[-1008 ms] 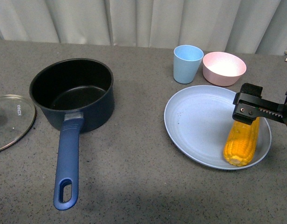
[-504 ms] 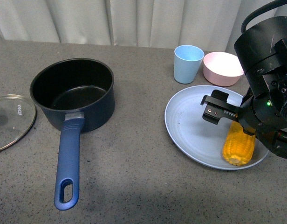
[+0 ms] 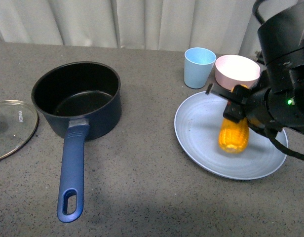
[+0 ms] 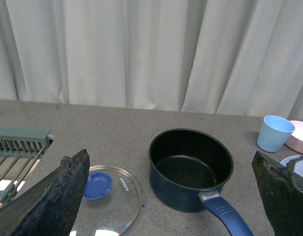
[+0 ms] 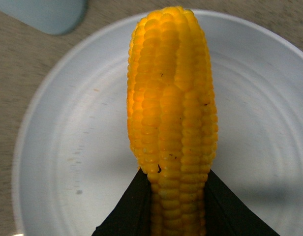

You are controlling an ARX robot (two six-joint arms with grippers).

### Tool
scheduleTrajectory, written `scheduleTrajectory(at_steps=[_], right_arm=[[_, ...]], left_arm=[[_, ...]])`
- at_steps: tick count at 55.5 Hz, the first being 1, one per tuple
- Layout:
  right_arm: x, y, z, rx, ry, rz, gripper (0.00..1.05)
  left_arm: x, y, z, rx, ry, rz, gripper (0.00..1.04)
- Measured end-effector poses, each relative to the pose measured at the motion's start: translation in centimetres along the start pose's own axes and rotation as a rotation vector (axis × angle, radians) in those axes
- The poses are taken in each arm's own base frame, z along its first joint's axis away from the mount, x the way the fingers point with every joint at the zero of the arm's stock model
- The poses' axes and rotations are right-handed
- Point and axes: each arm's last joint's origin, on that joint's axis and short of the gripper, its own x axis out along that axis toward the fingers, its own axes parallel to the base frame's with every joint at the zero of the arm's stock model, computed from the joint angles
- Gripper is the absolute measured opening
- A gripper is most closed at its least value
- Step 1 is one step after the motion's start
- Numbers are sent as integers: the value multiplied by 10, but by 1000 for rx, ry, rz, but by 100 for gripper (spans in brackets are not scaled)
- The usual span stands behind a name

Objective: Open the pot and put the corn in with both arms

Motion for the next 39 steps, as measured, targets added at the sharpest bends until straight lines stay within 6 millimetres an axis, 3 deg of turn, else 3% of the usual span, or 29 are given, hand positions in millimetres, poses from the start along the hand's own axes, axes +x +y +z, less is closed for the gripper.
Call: scheduleTrajectory(at_steps=[13,17,18,29,39], right_arm=[[-31,38,5,99,121,396,16],[-39,56,-3,123,183,470,15],[-44,73,-9,131,207,504,14],[-55,124,-15,135,225,604,13],[-47,152,-21,128,216,602,13]], left_arm=[[0,0,0,0,0,0,98],[0,0,0,0,0,0,98],[0,0,0,0,0,0,98],[0,0,0,0,0,0,98],[0,0,0,0,0,0,98]])
